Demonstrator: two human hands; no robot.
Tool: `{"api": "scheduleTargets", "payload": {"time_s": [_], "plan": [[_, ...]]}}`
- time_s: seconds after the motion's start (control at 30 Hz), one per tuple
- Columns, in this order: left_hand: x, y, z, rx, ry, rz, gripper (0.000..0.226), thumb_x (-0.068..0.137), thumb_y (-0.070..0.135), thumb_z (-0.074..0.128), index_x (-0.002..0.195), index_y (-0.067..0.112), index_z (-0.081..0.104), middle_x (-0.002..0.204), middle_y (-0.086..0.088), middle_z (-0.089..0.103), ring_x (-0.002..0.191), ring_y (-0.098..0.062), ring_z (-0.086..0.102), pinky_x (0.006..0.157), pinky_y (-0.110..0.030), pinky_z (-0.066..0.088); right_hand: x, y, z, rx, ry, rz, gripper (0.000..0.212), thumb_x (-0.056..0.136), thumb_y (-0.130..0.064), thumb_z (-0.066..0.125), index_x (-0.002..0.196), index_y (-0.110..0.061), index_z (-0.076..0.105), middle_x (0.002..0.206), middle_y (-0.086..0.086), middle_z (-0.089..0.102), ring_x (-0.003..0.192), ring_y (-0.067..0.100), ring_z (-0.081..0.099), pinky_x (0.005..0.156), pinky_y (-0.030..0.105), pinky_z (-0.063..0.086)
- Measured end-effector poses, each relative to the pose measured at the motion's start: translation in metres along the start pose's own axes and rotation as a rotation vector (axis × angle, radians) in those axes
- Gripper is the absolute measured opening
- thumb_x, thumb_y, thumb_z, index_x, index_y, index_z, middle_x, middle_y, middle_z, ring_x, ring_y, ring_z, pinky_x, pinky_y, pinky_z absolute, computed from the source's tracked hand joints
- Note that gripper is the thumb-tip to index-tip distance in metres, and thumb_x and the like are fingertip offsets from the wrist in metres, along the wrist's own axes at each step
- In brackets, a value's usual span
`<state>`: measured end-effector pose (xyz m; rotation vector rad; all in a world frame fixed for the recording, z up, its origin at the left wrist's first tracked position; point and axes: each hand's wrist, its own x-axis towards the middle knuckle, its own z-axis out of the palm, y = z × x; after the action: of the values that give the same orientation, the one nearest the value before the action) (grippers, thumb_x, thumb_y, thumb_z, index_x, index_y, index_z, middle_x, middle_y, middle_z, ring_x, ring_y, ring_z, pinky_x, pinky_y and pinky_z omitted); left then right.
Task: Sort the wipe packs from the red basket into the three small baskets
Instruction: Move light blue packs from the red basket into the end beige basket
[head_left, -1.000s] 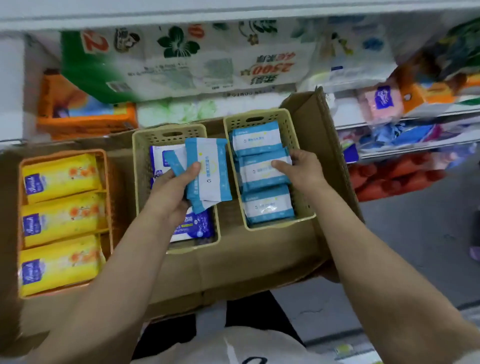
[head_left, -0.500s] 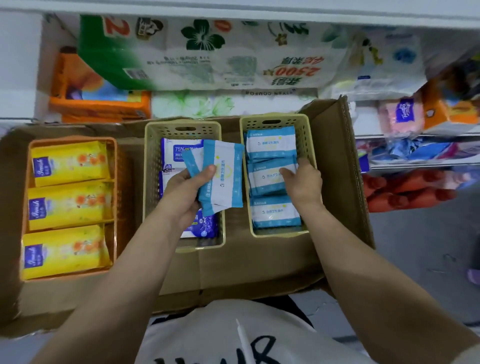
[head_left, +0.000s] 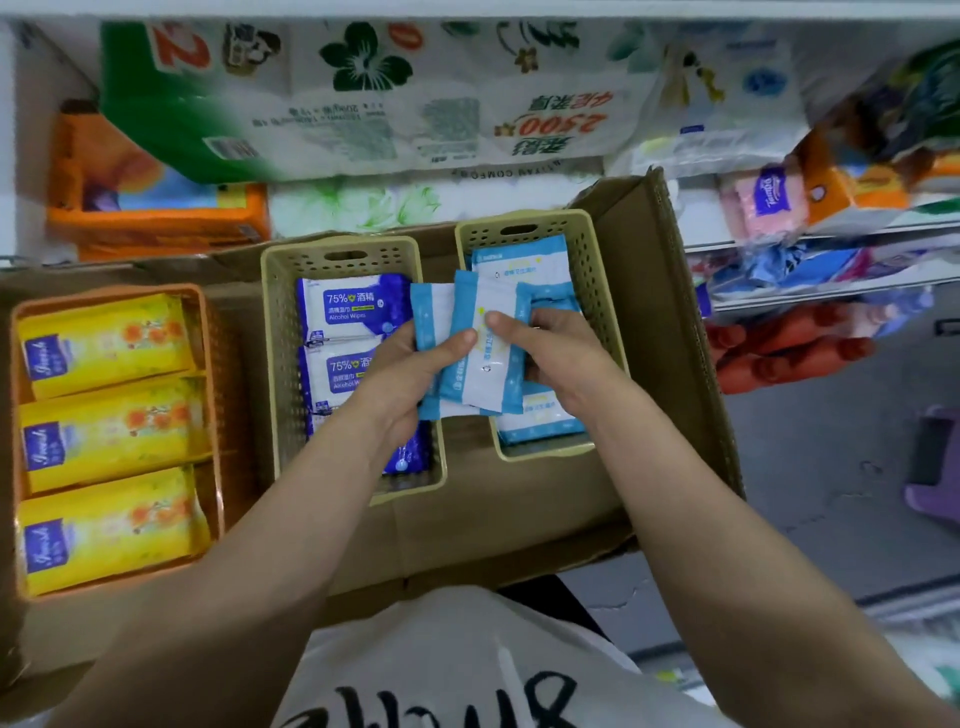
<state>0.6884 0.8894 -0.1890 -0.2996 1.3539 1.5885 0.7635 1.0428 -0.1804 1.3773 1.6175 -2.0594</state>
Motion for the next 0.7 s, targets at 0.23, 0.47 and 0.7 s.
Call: {"api": "scheduleTargets", "payload": {"time_s": [0.23, 0.47, 0.7], "plan": [[-0.003, -0.005, 0.003, -0.081, 0.121, 0.011, 0.029, 0.094, 0.011, 0.062, 0.123, 0.011, 0.063, 0.114, -0.007, 0.073, 0.102, -0.022, 0.071, 0.084, -0.041, 0.058, 0.007, 0.004, -0.049, 0.18, 0.075, -0.057, 0.022, 0.089, -0.021, 0.073, 0.109, -0.016, 0.067, 0.1, 0.004, 0.077, 0.089, 0.019, 0.075, 0.068, 0.035, 0.061], [-0.007, -0.019, 0.003, -0.175, 0.259, 0.048, 0.027, 0.091, 0.013, 0.067, 0.117, 0.009, 0.067, 0.11, -0.008, 0.074, 0.095, -0.022, 0.073, 0.072, -0.036, 0.06, 0.017, 0.016, -0.084, -0.106, 0.29, -0.131, 0.055, 0.081, -0.011, 0.078, 0.124, -0.031, 0.05, 0.111, -0.004, 0.064, 0.097, 0.017, 0.068, 0.08, 0.043, 0.061], [-0.009, -0.029, 0.004, -0.185, 0.314, 0.076, 0.03, 0.089, 0.011, 0.068, 0.119, 0.009, 0.068, 0.111, -0.009, 0.074, 0.1, -0.025, 0.072, 0.081, -0.041, 0.059, 0.022, 0.043, -0.076, -0.404, 0.302, -0.141, 0.021, 0.079, -0.024, 0.077, 0.077, -0.022, 0.056, 0.086, -0.002, 0.066, 0.087, 0.019, 0.068, 0.077, 0.043, 0.06]]}}
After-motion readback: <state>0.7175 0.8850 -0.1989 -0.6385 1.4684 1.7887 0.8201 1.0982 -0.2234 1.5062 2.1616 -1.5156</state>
